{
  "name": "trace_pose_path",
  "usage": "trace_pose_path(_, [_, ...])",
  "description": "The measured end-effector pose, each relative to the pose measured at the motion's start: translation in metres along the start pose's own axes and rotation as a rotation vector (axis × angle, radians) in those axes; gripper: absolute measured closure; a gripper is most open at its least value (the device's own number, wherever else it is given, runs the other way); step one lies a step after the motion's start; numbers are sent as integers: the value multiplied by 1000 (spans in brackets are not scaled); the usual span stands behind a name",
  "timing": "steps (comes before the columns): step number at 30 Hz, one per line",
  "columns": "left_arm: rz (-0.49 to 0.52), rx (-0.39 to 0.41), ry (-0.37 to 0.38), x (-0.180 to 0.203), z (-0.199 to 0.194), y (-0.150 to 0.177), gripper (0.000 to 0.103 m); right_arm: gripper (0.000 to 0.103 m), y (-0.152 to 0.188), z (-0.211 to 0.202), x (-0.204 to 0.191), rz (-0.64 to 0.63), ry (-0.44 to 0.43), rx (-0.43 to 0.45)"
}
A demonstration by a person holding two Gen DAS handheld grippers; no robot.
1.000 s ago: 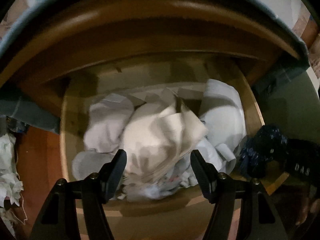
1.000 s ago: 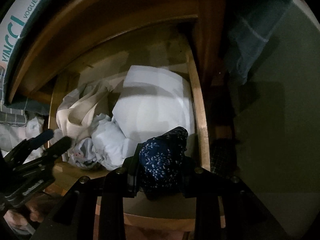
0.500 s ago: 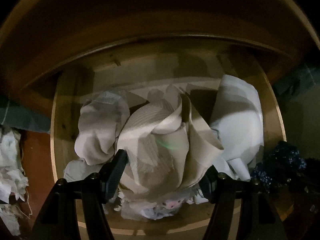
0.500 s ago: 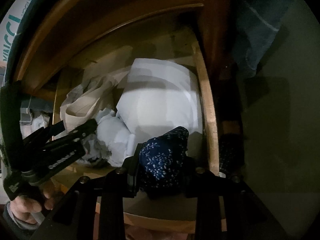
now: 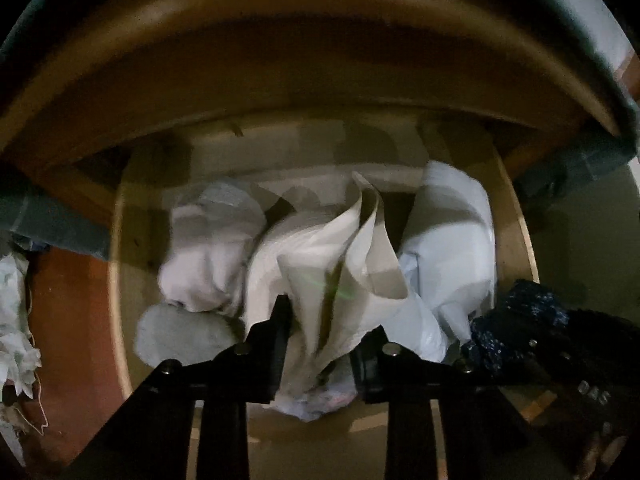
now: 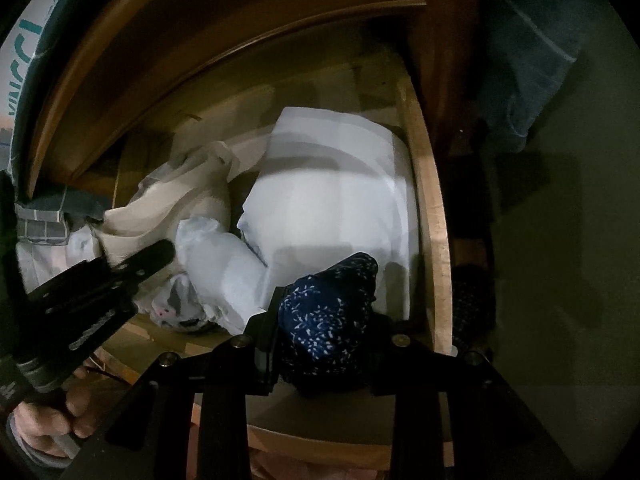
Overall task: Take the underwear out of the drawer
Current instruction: 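Grasp the cream bra in the drawer with the left gripper while the right gripper holds the navy cloth, then carry the cream bra with the left gripper into the shoebox and release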
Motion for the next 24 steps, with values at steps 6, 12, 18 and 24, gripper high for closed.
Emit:
trace_pose_path(6, [-44,7,32,-19,-16,3,86,73,0,0,-1,-5,-4,-1])
trace_pose_path(12, [-59,29,49,-26,-35,6,89,73,0,2,-3,-17,12,-1])
trace_pose_path(18, [-52,85,58,-35,-68,4,89,73,2,4,-11,-63,39,-1])
trace_pose_path(24, [-36,120,64,-45,-97,5,89,73,1,6,-11,-84,71,0])
Point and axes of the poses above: each gripper's, at about its wrist camera, not at the fingertips, and z roughly the way its jaws point, x to its right, y to its underside, the point moved 6 cm from there along z, roughly the way its jaws point, and after that the axes turned 14 degrees about -y, right-handed, at the moved point
